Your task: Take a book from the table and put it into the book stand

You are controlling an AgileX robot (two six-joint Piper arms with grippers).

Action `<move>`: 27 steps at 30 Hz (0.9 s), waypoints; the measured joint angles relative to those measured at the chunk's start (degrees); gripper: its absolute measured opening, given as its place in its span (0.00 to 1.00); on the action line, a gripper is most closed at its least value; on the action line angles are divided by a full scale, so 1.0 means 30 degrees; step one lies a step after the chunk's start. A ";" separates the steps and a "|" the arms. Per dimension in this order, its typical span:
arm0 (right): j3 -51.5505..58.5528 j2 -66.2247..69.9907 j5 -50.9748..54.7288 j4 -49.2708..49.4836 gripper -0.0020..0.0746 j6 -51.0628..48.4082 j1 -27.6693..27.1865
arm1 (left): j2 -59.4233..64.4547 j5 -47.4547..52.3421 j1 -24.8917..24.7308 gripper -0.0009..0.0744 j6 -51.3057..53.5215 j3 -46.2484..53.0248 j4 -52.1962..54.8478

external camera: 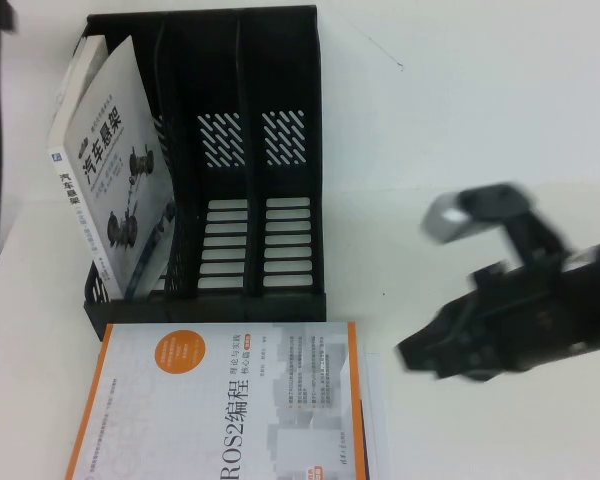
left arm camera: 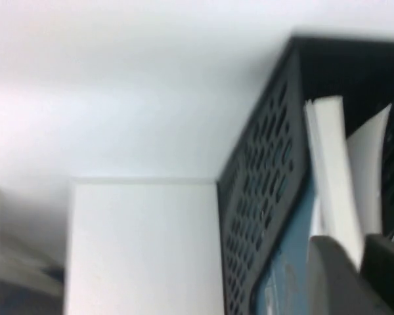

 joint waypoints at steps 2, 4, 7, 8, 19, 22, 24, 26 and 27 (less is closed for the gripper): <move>0.0000 -0.1174 0.0035 -0.1433 0.03 0.0969 -0.0444 | -0.1029 -0.0043 0.0000 0.09 -0.0077 0.0000 0.0436; 0.0039 -0.2598 0.0125 -0.3152 0.03 0.2171 -0.0739 | -0.2246 -0.0255 0.0000 0.04 -0.0093 0.0000 0.0612; 0.0039 -0.4673 0.0222 -0.6041 0.03 0.3903 -0.0862 | -0.4143 -0.0489 0.0000 0.02 -0.0093 0.0000 0.0776; 0.0039 -0.5255 0.0284 -0.6831 0.03 0.4471 -0.0892 | -0.4643 -0.0561 0.0000 0.02 -0.0093 0.0000 0.0822; 0.2698 -1.1761 0.0730 -1.9743 0.03 1.4608 -0.0892 | -1.3331 -0.4197 0.0000 0.01 0.1194 0.8482 0.0508; 0.4285 -1.3477 0.0764 -2.2416 0.03 1.7090 -0.0904 | -1.6494 -0.7456 0.0000 0.01 0.1471 1.3706 0.0204; 0.5367 -1.4501 0.0764 -2.3361 0.03 1.8105 -0.0904 | -1.8526 -0.9622 0.0000 0.01 0.1653 1.7134 -0.0165; 0.6249 -1.5512 0.0764 -2.3682 0.03 1.8524 -0.0904 | -2.0696 -1.1379 0.0000 0.01 0.1774 2.0371 -0.0711; 0.6711 -1.6042 0.0724 -2.3770 0.03 1.8651 -0.0904 | -2.1686 -1.2250 0.0000 0.01 0.1836 2.2030 -0.0945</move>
